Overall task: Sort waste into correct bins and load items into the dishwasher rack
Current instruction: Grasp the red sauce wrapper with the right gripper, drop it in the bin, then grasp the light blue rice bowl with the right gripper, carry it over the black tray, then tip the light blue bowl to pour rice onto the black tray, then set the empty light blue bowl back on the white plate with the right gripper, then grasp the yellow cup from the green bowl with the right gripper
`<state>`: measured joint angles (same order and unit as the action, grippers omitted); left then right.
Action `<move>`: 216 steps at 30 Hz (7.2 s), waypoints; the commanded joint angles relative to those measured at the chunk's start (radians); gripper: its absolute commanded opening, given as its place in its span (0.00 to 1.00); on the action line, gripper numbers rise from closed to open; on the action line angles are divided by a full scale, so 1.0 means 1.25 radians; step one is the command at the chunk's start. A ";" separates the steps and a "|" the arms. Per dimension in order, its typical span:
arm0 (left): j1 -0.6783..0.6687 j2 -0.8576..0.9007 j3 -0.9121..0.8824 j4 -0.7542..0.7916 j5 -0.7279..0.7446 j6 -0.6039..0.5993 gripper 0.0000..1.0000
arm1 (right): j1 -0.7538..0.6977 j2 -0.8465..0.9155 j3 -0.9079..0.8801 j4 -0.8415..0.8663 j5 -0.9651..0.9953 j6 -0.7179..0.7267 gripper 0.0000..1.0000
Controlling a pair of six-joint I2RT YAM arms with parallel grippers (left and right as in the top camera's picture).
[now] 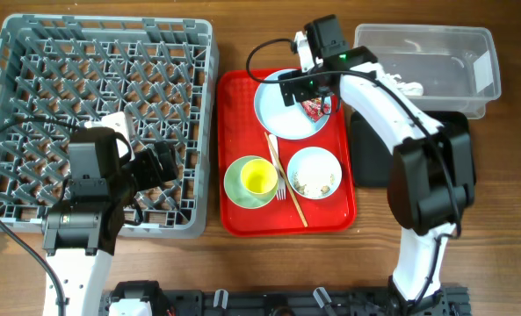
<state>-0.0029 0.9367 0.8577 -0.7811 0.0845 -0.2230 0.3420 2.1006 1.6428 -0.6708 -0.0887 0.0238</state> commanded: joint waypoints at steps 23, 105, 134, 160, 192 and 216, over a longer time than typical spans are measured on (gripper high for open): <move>-0.002 -0.005 0.016 0.001 0.013 -0.004 1.00 | -0.170 -0.164 0.006 -0.053 0.121 0.352 0.05; -0.002 -0.005 0.016 0.001 0.013 -0.004 1.00 | -0.448 -0.212 -0.315 -0.151 -0.751 0.100 0.04; -0.002 -0.005 0.016 0.001 0.013 -0.004 1.00 | -0.667 -0.166 -0.315 0.180 -1.227 0.866 0.04; -0.002 -0.005 0.016 -0.001 0.013 -0.004 1.00 | -0.301 -0.493 -0.247 -0.074 -0.396 0.172 0.04; -0.002 -0.005 0.016 -0.001 0.013 -0.004 1.00 | 0.167 -0.356 -0.260 -0.203 -0.213 0.130 0.60; -0.002 -0.005 0.016 -0.002 0.013 -0.004 1.00 | 0.184 -0.273 -0.279 -0.207 -0.184 0.245 0.04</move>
<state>-0.0029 0.9367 0.8577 -0.7853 0.0849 -0.2230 0.5755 1.8008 1.2518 -0.9089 -0.3168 0.3328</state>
